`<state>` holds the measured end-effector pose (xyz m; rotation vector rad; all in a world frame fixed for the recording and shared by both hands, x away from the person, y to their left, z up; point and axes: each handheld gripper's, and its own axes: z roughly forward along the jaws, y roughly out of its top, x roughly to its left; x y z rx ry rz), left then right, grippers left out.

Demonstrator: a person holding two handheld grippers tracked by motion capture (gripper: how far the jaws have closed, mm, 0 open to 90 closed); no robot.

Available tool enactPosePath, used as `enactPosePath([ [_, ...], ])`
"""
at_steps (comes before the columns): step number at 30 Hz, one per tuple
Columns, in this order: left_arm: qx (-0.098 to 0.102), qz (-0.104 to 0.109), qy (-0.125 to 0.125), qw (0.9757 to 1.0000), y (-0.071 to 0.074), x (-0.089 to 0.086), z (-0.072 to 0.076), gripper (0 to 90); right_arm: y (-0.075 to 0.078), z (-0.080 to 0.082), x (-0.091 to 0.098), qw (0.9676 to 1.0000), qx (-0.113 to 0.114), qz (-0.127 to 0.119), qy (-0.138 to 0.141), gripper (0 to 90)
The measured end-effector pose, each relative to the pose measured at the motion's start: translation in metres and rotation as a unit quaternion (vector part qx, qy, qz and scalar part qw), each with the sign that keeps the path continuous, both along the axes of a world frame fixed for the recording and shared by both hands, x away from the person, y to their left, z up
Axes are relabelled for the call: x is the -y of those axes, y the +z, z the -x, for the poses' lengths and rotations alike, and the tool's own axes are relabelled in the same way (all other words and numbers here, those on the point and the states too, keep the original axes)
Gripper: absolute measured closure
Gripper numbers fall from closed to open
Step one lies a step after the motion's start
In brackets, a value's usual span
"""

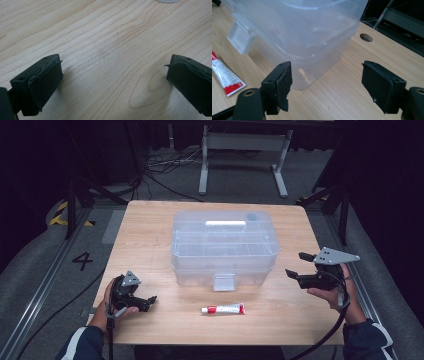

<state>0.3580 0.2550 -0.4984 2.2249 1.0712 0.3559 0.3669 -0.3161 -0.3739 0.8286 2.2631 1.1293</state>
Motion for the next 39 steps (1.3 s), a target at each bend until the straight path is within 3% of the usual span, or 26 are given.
enactPosePath([
  [15, 0.0, 0.0, 0.0, 1.0, 0.0, 0.0, 0.0, 0.7, 0.028, -0.008, -0.025, 0.9993, 0.024, -0.007, 0.027, 26.0],
  [23, 0.001, 0.0, 0.001, 1.0, 0.0, 0.0, 0.0, 0.6, 0.039, -0.012, -0.041, 0.9986, 0.036, 0.004, 0.039, 27.2],
  [31, 0.001, 0.001, 0.007, 1.0, 0.0, 0.001, 0.001, 0.6, 0.045, -0.021, -0.06, 0.9982, 0.039, 0.008, 0.046, 31.8],
  [39, 0.001, 0.001, 0.007, 1.0, 0.0, 0.001, 0.001, 0.6, 0.049, -0.041, -0.087, 0.9979, 0.028, 0.02, 0.054, 36.6],
])
